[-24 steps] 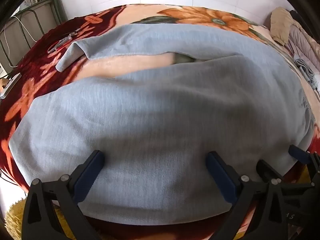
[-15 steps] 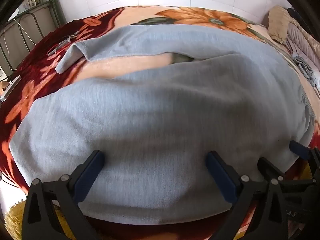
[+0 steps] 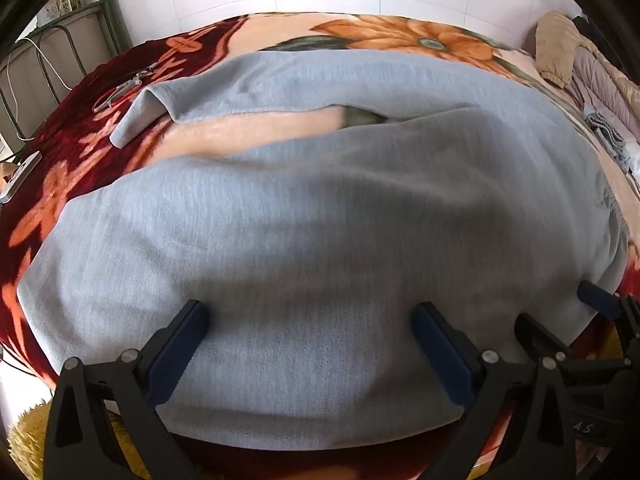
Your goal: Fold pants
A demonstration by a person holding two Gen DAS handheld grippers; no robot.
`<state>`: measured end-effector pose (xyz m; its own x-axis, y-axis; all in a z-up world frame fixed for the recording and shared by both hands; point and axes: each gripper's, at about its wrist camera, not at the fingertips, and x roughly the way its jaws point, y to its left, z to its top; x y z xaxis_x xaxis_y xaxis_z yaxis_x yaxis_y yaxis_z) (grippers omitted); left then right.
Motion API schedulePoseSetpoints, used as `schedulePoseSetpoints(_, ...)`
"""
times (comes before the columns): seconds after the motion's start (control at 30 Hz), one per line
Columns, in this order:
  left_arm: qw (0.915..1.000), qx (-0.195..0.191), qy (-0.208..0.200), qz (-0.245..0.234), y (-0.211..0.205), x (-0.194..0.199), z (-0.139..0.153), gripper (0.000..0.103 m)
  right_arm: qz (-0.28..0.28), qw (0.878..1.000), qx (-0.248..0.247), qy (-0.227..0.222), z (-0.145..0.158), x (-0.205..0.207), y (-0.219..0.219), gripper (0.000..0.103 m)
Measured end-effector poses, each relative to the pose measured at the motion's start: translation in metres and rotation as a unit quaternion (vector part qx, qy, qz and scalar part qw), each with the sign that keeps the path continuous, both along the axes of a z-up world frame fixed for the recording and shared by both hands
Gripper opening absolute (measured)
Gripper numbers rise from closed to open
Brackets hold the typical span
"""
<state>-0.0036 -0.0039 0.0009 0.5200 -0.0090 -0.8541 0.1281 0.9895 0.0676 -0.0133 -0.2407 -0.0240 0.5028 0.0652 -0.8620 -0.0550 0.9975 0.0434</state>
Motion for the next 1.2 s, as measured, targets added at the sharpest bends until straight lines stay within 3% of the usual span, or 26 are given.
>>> schedulePoseSetpoints(1.2, 1.0000, -0.001, -0.006, -0.002, 0.0006, -0.0004, -0.0004, 0.103, 0.001, 1.000, 0.002, -0.004, -0.0021, -0.0009, -0.0028, 0.103)
